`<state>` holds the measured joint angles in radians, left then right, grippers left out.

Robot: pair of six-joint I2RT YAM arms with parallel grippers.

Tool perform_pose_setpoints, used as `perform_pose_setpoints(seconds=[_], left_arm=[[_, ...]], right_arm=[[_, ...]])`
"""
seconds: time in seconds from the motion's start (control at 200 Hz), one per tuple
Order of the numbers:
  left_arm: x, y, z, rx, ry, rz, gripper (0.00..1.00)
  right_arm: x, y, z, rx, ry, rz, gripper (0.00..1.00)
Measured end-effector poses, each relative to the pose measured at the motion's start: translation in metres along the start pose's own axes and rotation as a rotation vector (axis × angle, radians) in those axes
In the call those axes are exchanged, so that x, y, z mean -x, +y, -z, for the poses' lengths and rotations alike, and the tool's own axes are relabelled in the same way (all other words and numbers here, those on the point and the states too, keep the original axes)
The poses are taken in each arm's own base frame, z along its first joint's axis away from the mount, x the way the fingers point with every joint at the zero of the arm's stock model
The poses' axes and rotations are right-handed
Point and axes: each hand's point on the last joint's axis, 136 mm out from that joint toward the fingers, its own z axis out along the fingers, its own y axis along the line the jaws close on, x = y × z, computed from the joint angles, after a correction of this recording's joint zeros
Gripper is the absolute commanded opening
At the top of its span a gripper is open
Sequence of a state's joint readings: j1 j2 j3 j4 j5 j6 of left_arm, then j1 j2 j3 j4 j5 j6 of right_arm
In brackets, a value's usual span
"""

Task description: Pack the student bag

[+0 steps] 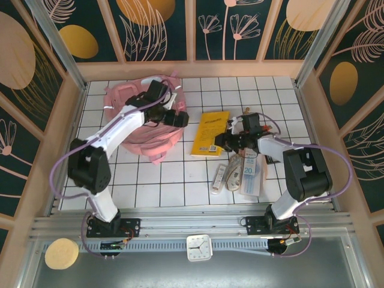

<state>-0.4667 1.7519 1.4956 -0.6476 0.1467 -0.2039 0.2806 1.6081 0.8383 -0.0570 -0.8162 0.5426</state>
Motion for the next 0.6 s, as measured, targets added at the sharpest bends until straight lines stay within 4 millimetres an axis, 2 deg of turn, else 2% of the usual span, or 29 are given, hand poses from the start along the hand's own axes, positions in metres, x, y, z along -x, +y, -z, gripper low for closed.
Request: perform_pose_setpoints(seconds=[0.09,0.23,0.295,0.35,0.455,0.6], left_arm=[[-0.023,0.023,0.003,0.107,0.007,-0.046,0.99],[-0.067,0.054,-0.018,0.254,0.081,-0.117,0.99],[-0.077,0.064,-0.022,0.312,0.1,-0.147,0.99],[-0.076,0.068,-0.024,0.343,0.092,-0.166,0.99],[-0.06,0.068,-0.031,0.356,0.059,-0.187,0.99],[-0.036,0.061,-0.055,0.327,0.05,-0.209,0.79]], right_arm=[[0.009,-0.01,0.009,-0.058,-0.015,-0.016,0.0],[0.012,-0.015,0.009,-0.089,0.004,-0.026,0.0],[0.011,-0.015,0.009,-0.09,0.012,-0.031,0.0],[0.01,-0.015,0.009,-0.09,0.018,-0.032,0.0],[0.009,-0.015,0.008,-0.089,0.029,-0.026,0.0],[0.008,-0.016,0.008,-0.091,0.033,-0.024,0.0]])
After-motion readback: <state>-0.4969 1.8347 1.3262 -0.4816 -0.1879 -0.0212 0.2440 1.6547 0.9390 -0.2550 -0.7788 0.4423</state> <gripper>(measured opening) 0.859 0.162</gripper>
